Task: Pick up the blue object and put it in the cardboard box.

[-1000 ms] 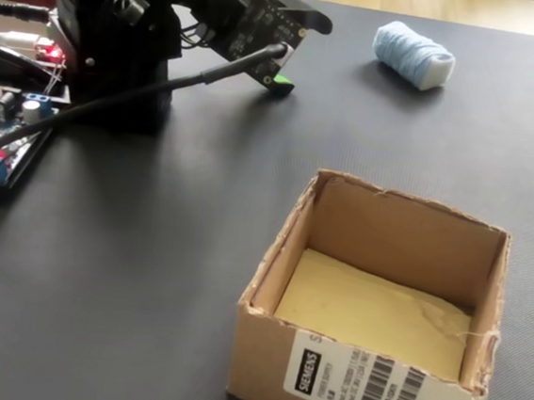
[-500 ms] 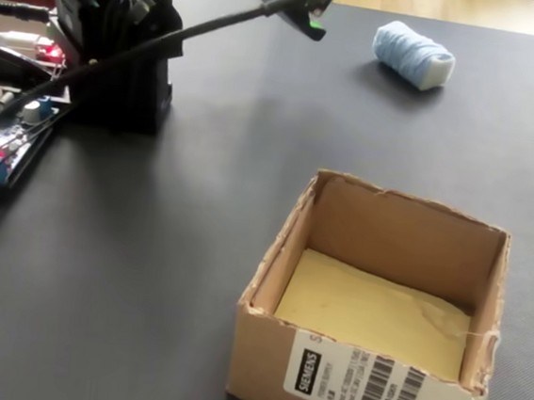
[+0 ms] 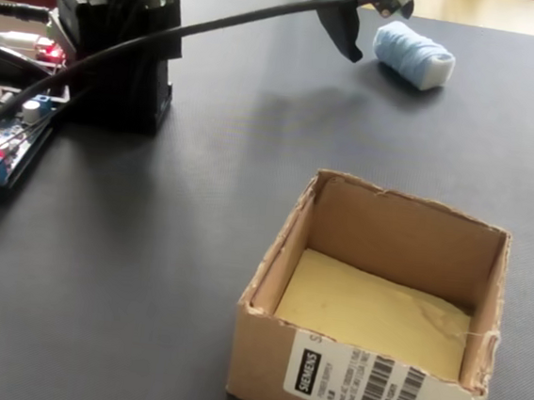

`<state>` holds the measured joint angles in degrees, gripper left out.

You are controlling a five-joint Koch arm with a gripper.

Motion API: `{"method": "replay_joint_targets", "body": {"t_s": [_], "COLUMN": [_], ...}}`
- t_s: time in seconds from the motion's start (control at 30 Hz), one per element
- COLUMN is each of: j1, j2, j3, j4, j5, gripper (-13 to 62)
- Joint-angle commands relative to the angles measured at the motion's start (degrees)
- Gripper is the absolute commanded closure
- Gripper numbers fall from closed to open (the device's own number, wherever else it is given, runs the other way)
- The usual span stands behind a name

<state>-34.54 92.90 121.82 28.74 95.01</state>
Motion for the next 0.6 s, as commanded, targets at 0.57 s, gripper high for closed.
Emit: {"method": "replay_joint_targets", "body": {"t_s": [0.57], "j1": [2.4], "j2": [-17.5], "j3": [-14.2], "j4": [-0.6], "j5": [0.9], "gripper": [16.2]}}
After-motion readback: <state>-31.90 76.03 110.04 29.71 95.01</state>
